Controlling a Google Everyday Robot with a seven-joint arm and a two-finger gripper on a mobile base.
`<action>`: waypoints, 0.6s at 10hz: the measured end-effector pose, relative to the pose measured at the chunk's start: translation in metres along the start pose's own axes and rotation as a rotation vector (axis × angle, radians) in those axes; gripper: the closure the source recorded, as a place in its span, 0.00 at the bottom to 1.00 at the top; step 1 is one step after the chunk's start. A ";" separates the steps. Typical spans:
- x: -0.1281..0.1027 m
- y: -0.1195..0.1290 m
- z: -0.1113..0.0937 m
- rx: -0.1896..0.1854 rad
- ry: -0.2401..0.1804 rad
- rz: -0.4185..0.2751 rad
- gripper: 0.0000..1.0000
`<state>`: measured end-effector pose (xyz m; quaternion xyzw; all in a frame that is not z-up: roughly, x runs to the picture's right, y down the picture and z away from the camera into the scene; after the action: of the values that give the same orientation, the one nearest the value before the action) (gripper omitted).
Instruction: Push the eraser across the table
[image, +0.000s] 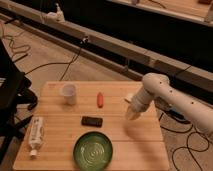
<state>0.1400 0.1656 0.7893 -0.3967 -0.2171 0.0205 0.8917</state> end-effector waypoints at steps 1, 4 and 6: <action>0.001 0.000 0.000 0.001 0.000 0.002 1.00; 0.000 -0.001 -0.001 0.003 -0.001 0.003 1.00; -0.007 -0.004 0.001 0.020 -0.022 0.003 1.00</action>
<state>0.1326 0.1616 0.7902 -0.3877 -0.2260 0.0283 0.8932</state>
